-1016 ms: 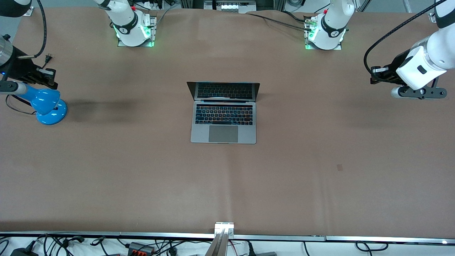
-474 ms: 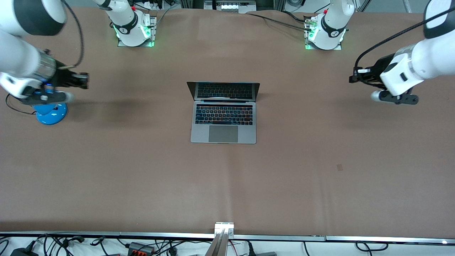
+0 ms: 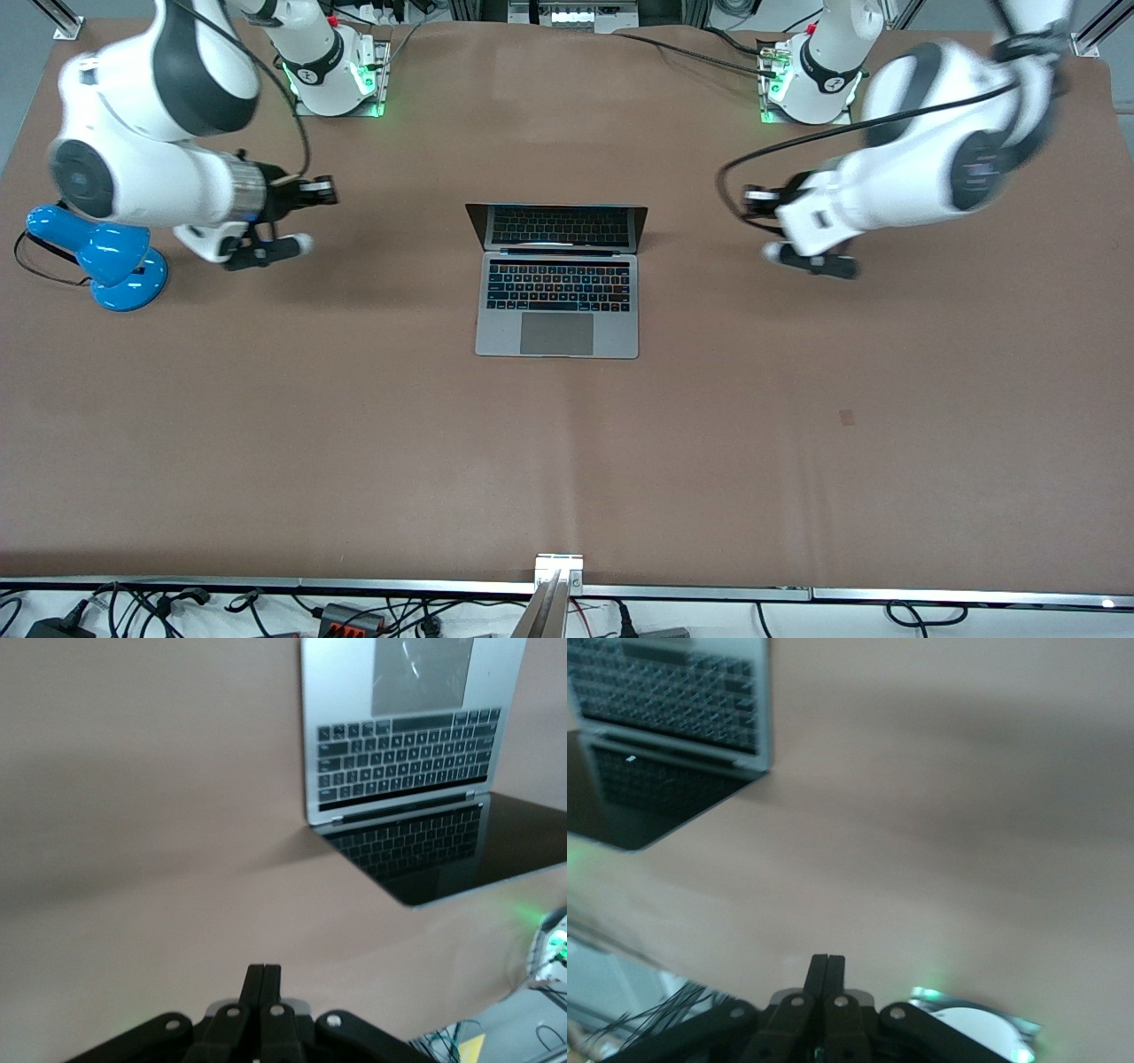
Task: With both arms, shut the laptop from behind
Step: 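Move both grippers toward the laptop screen's back edge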
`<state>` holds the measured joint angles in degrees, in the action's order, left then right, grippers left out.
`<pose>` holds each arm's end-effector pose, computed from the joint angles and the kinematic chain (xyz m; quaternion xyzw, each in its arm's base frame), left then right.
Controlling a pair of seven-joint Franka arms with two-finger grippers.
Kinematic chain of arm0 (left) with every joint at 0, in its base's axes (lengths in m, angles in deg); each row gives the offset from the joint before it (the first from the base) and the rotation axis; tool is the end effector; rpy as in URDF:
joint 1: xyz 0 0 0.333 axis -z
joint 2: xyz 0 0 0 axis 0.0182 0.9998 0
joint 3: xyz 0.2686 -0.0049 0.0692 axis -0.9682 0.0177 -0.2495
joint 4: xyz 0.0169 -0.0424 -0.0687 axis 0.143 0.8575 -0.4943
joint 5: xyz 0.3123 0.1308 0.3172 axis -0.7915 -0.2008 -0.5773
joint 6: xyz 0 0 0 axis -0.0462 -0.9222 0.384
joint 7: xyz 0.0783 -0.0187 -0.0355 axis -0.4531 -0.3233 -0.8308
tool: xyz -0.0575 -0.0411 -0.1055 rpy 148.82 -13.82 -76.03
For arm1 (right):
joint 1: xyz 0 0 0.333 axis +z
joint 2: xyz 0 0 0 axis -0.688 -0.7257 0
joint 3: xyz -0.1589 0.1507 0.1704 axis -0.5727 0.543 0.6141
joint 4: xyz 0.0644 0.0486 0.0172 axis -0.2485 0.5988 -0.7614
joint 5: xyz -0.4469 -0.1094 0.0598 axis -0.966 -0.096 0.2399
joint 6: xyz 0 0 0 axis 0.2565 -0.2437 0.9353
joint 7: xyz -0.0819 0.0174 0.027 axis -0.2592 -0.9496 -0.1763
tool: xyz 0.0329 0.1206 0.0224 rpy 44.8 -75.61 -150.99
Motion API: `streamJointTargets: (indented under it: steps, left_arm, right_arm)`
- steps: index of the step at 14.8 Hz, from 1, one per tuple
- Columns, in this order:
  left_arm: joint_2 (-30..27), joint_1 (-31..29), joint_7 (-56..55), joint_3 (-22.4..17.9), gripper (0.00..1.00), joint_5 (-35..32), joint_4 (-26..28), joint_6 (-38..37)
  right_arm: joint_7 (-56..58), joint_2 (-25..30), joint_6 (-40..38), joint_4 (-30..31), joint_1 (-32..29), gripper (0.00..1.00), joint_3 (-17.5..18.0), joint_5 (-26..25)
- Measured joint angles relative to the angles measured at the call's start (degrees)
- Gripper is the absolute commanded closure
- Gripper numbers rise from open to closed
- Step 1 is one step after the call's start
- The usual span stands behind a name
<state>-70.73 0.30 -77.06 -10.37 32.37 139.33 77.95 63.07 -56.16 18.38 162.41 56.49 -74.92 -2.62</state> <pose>0.5413 -0.2584 0.3170 0.9680 -0.0676 -0.1766 0.1649 0.5496 0.1695 0.3253 -0.9573 -0.0774 0.2365 0.1472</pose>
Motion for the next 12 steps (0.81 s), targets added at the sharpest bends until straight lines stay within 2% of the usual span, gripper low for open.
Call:
streamJointTargets:
  steps: [2, 6, 9, 12]
  left_arm:
    - [-0.2, 0.4, -1.0, 5.3, 1.0, 0.3, 4.1, 5.3]
    - [-1.0, 0.4, -1.2, 11.2, 1.0, 3.0, 9.8, 9.9]
    - [-1.3, 0.4, -1.4, 15.8, 1.0, 3.9, 13.5, 15.0]
    - [-1.1, 0.5, -3.1, 18.3, 1.0, 4.0, 14.7, 20.2]
  right_arm:
    - [0.0, -0.1, 0.9, 2.6, 1.8, 1.0, 0.0, 3.2]
    - [0.0, -0.1, 4.5, 7.1, 6.1, 1.0, 0.1, 7.9]
    - [-3.3, -0.1, 10.3, 9.1, 11.5, 1.0, 0.1, 8.8]
    - [-10.6, -0.6, 16.5, 9.4, 18.3, 1.0, 0.2, 8.9]
